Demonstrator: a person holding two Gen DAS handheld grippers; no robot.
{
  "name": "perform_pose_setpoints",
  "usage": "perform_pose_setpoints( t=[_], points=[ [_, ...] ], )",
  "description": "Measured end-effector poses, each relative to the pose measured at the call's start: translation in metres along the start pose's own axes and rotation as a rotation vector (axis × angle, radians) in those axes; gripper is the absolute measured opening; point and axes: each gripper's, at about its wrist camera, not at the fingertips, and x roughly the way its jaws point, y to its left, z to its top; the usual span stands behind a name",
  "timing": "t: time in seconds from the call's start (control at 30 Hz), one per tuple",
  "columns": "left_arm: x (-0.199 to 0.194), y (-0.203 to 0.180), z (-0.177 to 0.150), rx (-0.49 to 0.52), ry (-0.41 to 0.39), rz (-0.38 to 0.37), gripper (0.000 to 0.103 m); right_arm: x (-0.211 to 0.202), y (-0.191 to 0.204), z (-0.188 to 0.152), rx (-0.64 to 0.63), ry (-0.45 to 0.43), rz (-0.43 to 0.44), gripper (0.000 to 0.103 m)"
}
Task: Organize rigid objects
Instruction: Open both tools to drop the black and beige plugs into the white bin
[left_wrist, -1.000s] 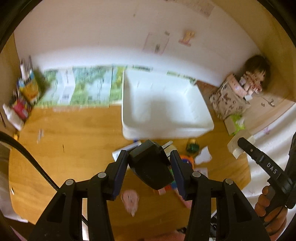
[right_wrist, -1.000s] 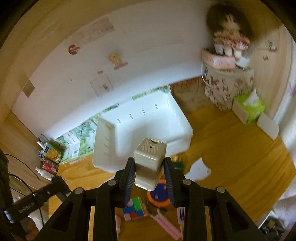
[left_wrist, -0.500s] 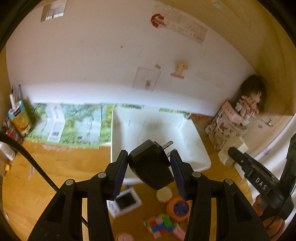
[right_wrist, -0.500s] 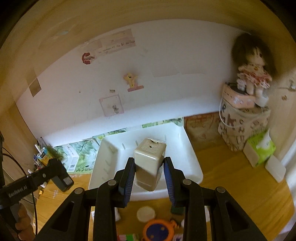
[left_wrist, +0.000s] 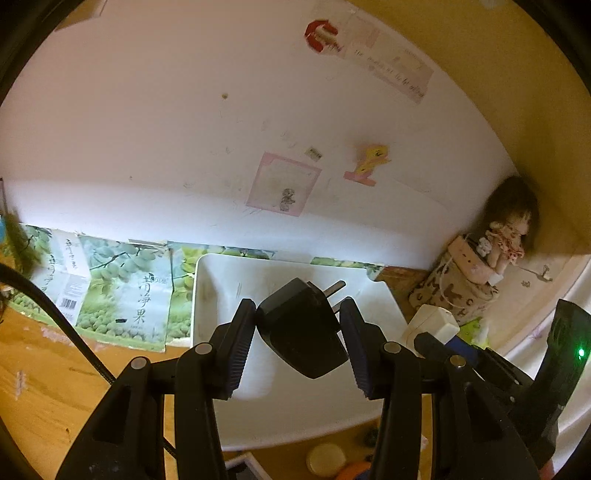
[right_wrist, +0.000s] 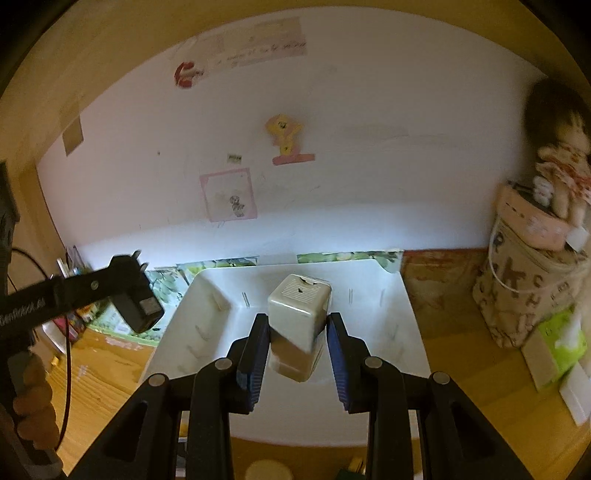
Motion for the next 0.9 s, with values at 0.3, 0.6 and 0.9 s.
perform_pose_setpoints(
  t=[0.3,0.6,0.9],
  points=[
    [0.039,0.008,-0.009,-0.014,0.053,0.042,0.051,0.042,0.005,-0.01,-0.057,0.067,0.011,0.032],
    [0.063,0.01,-0.017,-0.023,0.107,0.074,0.051,0.051,0.004,-0.016,-0.043,0.083,-0.007,0.032],
    [0.044,0.004,-0.011,-0.023,0.059,0.08,0.066,0.038,-0.001,-0.012,-0.023,0.057,-0.021,0.046]
  ],
)
